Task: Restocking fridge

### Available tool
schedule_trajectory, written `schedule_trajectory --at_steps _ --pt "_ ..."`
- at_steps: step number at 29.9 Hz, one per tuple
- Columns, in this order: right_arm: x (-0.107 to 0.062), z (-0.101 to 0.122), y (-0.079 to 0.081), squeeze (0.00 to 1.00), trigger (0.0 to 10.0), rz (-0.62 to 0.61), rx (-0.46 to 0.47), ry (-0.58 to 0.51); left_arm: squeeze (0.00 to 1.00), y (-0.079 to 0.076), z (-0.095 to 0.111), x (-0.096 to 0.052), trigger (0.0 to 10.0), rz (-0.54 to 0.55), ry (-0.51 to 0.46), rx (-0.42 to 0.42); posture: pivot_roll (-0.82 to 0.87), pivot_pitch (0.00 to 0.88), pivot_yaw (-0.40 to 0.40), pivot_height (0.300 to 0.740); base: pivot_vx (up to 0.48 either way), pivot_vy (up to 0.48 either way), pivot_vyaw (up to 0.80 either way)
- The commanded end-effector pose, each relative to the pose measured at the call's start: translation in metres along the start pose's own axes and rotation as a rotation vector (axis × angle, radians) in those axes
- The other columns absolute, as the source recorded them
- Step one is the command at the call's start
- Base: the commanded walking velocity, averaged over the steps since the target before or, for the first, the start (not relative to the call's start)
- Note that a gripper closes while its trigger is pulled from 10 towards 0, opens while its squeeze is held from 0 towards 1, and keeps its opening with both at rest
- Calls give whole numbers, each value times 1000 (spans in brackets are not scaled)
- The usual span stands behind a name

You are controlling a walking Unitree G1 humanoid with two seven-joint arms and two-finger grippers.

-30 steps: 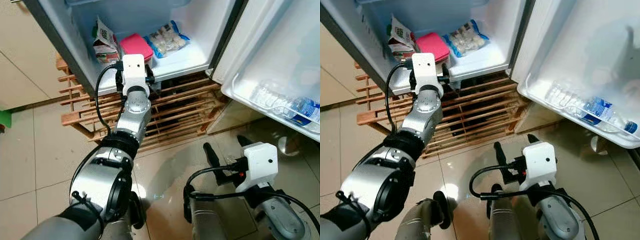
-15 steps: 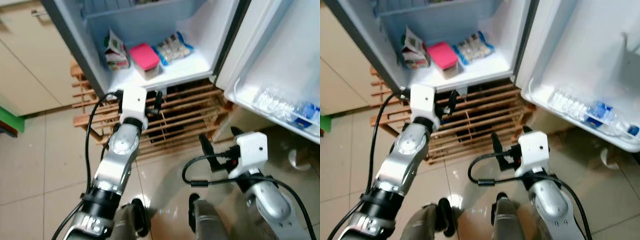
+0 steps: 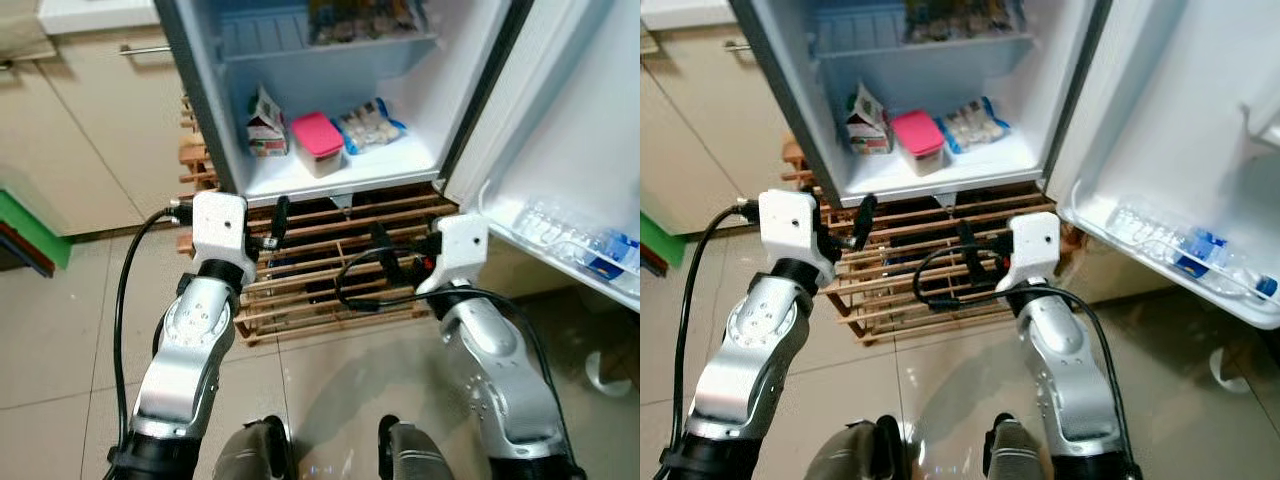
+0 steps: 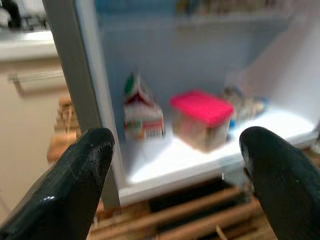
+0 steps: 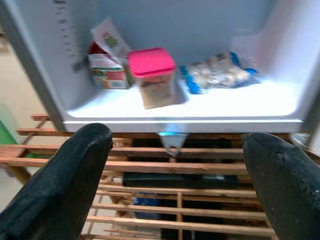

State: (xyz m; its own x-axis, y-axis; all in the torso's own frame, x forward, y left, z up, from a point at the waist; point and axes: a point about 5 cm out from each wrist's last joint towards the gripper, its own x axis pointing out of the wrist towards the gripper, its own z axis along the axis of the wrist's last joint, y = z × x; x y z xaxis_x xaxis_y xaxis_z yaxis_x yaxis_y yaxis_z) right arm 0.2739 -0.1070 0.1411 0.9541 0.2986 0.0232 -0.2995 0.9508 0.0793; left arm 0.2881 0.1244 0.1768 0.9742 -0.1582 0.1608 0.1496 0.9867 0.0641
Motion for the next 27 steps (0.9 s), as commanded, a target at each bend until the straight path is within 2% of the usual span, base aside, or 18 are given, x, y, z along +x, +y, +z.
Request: schedule_trajectory --at_steps 1,8,15,20,27 --pt "3 0 2 0 10000 8 3 -11 0 1 4 0 10000 -5 -13 -6 -92 110 29 740 394 274 0" --pt "6 -2 1 0 10000 10 3 -17 0 -7 12 0 10000 -52 -37 -11 -100 115 36 740 396 269 0" --pt "9 -5 0 0 10000 2 -3 -22 0 -25 27 6 10000 -164 -75 -23 -100 119 37 740 398 269 0" --pt "9 -6 1 0 10000 4 -5 -21 0 -29 30 6 10000 -187 -80 -35 -97 121 39 740 416 101 0" --pt "10 -10 2 0 10000 4 -16 -9 0 -33 41 5 10000 -243 -99 -47 -84 140 40 740 35 0 0"
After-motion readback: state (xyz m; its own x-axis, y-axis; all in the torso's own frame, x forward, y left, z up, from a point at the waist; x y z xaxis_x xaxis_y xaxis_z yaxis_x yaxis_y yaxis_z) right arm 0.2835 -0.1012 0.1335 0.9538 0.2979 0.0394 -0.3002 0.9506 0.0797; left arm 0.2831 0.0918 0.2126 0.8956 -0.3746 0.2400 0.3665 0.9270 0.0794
